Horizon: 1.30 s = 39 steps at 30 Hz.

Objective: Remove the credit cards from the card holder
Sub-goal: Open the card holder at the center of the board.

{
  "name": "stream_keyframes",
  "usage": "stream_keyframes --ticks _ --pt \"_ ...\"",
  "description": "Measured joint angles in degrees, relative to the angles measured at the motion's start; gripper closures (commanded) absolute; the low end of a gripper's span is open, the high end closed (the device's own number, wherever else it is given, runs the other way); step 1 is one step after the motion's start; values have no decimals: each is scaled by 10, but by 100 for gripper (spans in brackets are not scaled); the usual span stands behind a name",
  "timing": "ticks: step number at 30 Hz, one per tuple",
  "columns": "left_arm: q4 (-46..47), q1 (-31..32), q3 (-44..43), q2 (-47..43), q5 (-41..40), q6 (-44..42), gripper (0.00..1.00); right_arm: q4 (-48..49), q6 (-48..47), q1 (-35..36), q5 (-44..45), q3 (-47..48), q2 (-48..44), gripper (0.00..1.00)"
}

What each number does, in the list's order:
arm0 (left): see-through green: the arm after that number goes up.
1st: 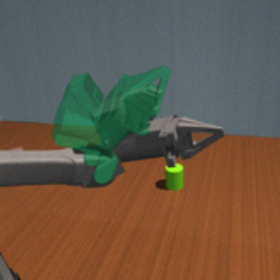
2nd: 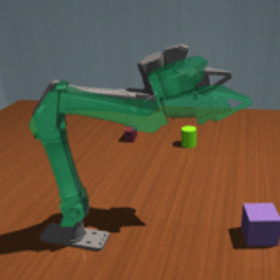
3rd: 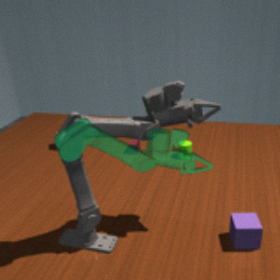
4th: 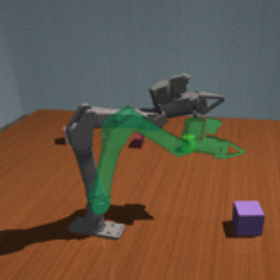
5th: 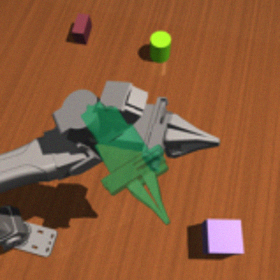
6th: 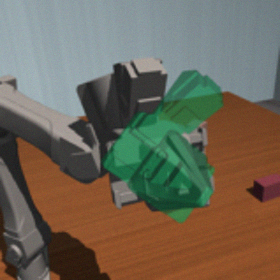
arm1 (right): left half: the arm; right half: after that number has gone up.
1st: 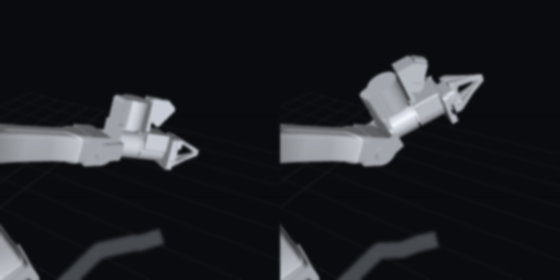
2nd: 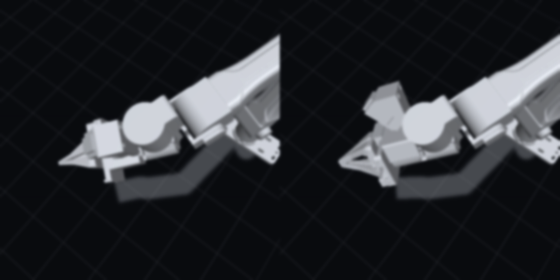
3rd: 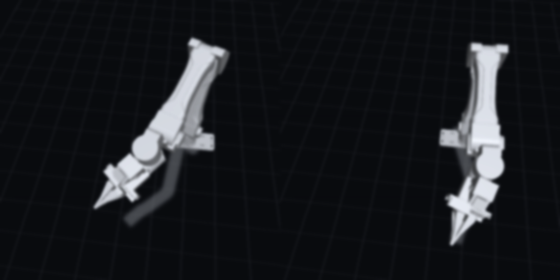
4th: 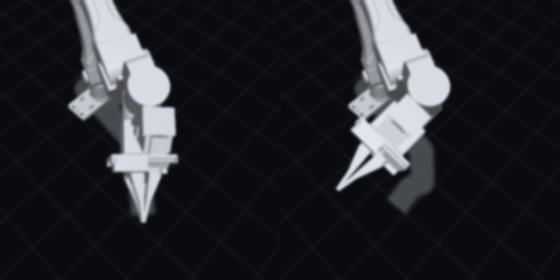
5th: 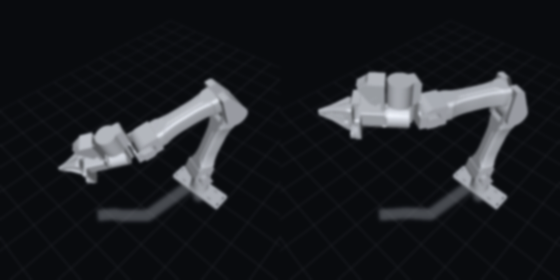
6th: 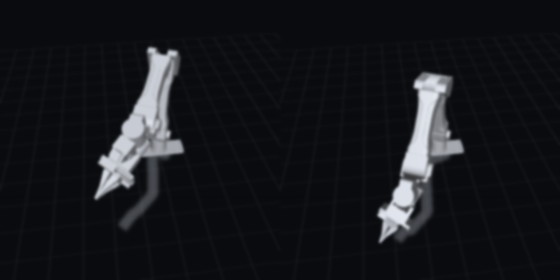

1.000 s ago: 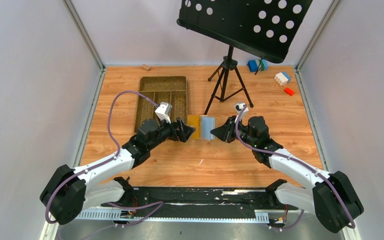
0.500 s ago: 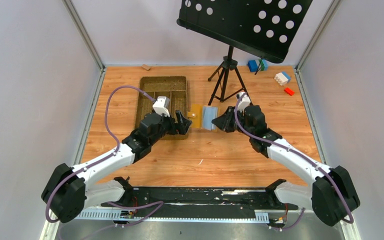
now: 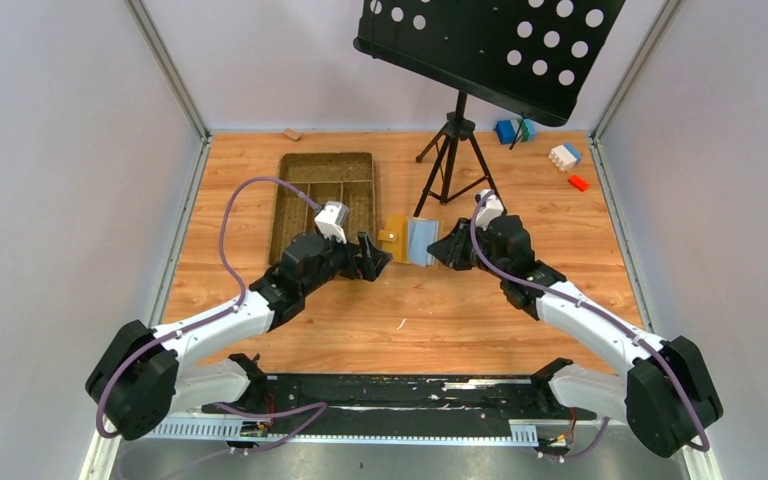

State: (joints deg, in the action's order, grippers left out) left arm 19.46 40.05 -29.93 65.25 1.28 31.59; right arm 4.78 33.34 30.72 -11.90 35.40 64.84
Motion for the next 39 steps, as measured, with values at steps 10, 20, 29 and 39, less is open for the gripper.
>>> stream_keyframes --ticks 10,20,29,39 --pt "44 18 6 12 26 -22 0 2 -4 0 -2 -10 -4 100" --pt "41 23 6 49 34 -26 0 23 -9 0 -16 -19 -17 100" --pt "99 26 6 78 112 -25 0 36 -9 0 -33 -22 -21 100" --pt "131 34 5 82 151 -24 0 46 -9 0 -51 -22 -11 100"
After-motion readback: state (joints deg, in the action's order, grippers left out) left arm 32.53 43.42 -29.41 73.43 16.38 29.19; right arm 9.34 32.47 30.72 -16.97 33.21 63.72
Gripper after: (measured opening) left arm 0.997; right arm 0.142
